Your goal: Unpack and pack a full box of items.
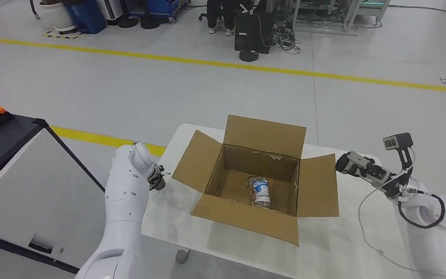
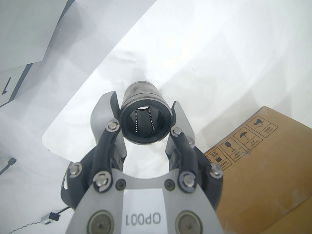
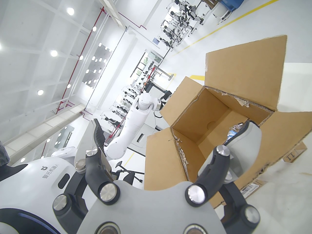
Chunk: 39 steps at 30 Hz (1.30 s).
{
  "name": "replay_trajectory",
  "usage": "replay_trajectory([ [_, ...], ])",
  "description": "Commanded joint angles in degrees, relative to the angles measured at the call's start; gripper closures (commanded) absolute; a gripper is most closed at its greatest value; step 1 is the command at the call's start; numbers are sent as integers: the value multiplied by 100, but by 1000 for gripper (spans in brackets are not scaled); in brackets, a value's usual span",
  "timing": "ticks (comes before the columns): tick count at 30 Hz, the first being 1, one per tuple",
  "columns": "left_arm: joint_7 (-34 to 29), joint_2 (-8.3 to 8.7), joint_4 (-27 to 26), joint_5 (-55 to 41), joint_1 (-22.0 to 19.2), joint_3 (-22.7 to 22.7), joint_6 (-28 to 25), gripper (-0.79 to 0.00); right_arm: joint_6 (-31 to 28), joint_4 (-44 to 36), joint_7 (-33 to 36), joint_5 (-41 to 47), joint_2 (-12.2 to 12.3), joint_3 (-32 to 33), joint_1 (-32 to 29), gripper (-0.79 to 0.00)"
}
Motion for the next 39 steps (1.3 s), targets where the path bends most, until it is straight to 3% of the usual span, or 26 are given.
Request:
replay_trajectory([
  [1,66,16,116,-10,-35,-3,33,0,0,0,0,0,0,0,0,-785],
  [20,308,127,913,-173,-329,106,187,0,0,0,0,0,0,0,0,-785],
  [21,319,133,943,-186,-340,111,185,-46,0,0,0,0,0,0,0,-785],
  [23,305,146,989,-207,-361,124,159,-292,0,0,0,0,0,0,0,-785],
  [24,303,152,1000,-211,-367,132,151,-459,0,0,0,0,0,0,0,-785],
  [25,300,158,1006,-213,-371,145,141,-733,0,0,0,0,0,0,0,-785],
  [26,285,162,1008,-216,-373,161,121,-785,0,0,0,0,0,0,0,-785],
  [32,229,191,770,-245,-320,213,146,-785,0,0,0,0,0,0,0,-785],
  [39,-49,293,-77,-221,-31,38,208,-785,0,0,0,0,0,0,0,-785],
])
